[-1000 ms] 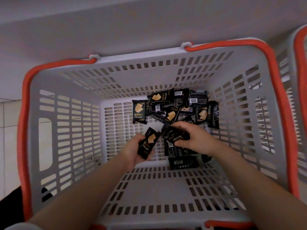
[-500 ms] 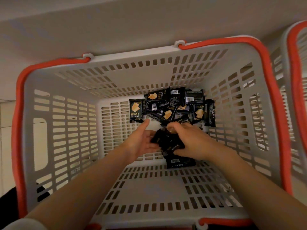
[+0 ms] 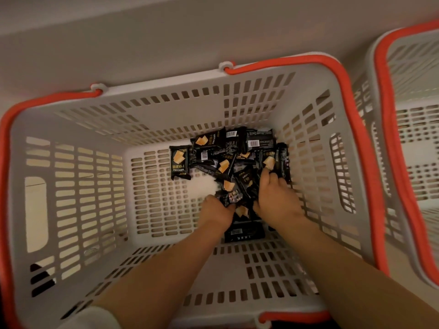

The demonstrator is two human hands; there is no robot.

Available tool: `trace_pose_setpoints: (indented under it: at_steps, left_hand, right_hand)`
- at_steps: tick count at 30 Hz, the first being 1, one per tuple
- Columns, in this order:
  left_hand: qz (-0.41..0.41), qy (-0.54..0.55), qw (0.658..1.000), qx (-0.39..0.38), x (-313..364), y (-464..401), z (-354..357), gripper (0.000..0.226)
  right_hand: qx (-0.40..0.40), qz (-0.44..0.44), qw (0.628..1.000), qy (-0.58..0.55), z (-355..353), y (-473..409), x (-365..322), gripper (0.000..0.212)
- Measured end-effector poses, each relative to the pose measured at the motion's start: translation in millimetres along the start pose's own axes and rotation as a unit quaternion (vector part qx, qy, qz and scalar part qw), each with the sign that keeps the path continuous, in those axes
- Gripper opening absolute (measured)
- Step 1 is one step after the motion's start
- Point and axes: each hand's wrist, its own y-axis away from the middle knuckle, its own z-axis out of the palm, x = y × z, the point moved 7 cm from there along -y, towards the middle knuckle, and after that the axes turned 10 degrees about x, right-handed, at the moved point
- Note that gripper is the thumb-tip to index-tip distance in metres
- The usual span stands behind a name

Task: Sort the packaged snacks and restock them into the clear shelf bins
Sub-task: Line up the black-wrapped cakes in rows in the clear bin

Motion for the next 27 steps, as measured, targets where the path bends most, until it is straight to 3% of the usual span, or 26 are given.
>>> trace_pose_setpoints:
  at_steps: [3, 6, 9, 12, 14, 16, 18, 23, 25, 27]
  left_hand:
    - [0.006, 0.052, 0.999, -0.009, -6.6, 1.2, -5.9, 0.035]
    - [-0.047, 0.184, 0.98, -0.051, -23.0, 5.3, -23.1, 0.029]
    - [-0.054, 0.244, 0.967, -0.041, -28.6, 8.6, -64.2, 0.017]
    - [-0.026, 0.28, 0.959, -0.046, -16.8, 19.1, -109.6, 0.013]
    - [0.016, 0.28, 0.958, -0.056, 0.0, 33.5, -139.5, 0.015]
    - [0.075, 0.258, 0.961, -0.061, 21.5, 56.0, -170.3, 0.014]
    - [0.154, 0.237, 0.957, -0.07, 46.6, 86.4, -202.9, 0.017]
    - [0.353, 0.172, 0.919, -0.026, 81.4, 180.5, -300.7, 0.033]
    - [0.397, 0.194, 0.897, -0.03, 77.4, 213.7, -337.1, 0.028]
    - [0.43, 0.222, 0.875, -0.013, 69.3, 243.3, -375.1, 0.026]
  right_hand:
    - [0.009, -0.027, 0.998, 0.048, 5.2, 4.5, -1.0, 0.083]
    - [-0.022, -0.033, 0.998, 0.039, 6.3, 7.3, -0.4, 0.083]
    - [-0.091, 0.024, 0.988, -0.12, -4.1, 14.8, 6.1, 0.08]
    - [-0.094, 0.021, 0.953, -0.286, -39.2, 31.9, -0.7, 0.078]
    - [-0.077, 0.014, 0.926, -0.369, -73.9, 46.5, -9.7, 0.078]
    - [-0.064, 0.019, 0.89, -0.451, -112.4, 61.7, -18.9, 0.059]
    - [-0.042, 0.032, 0.837, -0.544, -155.1, 77.5, -29.7, 0.034]
    - [0.001, 0.077, 0.707, -0.703, -247.2, 113.2, -65.2, 0.003]
    - [-0.002, 0.05, 0.689, -0.723, -279.7, 128.1, -86.6, 0.005]
    - [0.001, 0.007, 0.701, -0.713, -311.1, 143.5, -109.9, 0.006]
